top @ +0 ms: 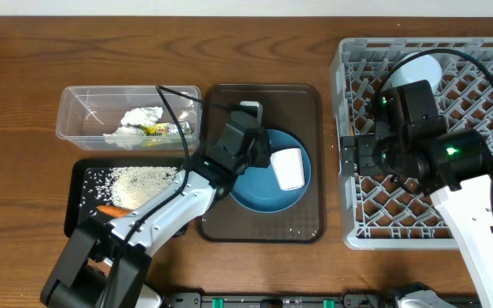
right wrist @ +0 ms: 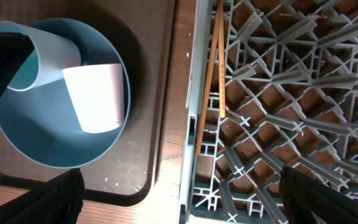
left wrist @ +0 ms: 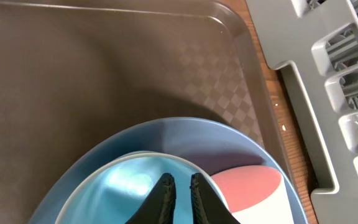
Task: Sort waste into correct bins and load items into the dishwasher rack
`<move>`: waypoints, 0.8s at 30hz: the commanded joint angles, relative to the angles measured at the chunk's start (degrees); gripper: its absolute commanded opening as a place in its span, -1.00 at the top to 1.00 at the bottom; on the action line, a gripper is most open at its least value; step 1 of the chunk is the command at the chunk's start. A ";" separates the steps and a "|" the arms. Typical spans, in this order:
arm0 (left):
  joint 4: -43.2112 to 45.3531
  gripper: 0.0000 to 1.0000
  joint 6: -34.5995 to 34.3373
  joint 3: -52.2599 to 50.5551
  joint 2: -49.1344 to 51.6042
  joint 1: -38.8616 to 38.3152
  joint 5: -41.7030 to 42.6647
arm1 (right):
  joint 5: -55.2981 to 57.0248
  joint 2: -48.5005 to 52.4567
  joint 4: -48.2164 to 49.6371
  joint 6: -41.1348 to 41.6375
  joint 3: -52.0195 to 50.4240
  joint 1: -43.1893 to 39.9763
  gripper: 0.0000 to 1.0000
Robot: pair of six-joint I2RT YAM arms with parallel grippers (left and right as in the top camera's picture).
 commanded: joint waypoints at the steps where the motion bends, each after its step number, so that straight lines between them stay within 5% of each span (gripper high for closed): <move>1: -0.94 0.68 1.73 3.61 -0.11 -0.07 0.35 | 0.13 0.09 0.00 0.61 0.15 -0.15 -0.99; 9: -6.49 0.66 4.33 8.44 -0.11 0.46 1.20 | 0.13 0.09 0.00 0.63 0.15 -0.15 -0.98; 19: -34.64 0.57 1.62 25.18 -0.11 2.49 -3.89 | 0.13 0.09 0.00 0.61 0.15 -0.15 -0.98; 21: -38.01 0.29 -1.92 25.70 -0.11 3.98 -3.34 | 0.13 0.09 0.00 0.63 0.15 -0.15 -0.98; 24: -42.36 0.20 -4.11 25.49 0.07 6.32 -2.45 | 0.13 0.07 0.00 0.61 0.15 -0.15 -0.98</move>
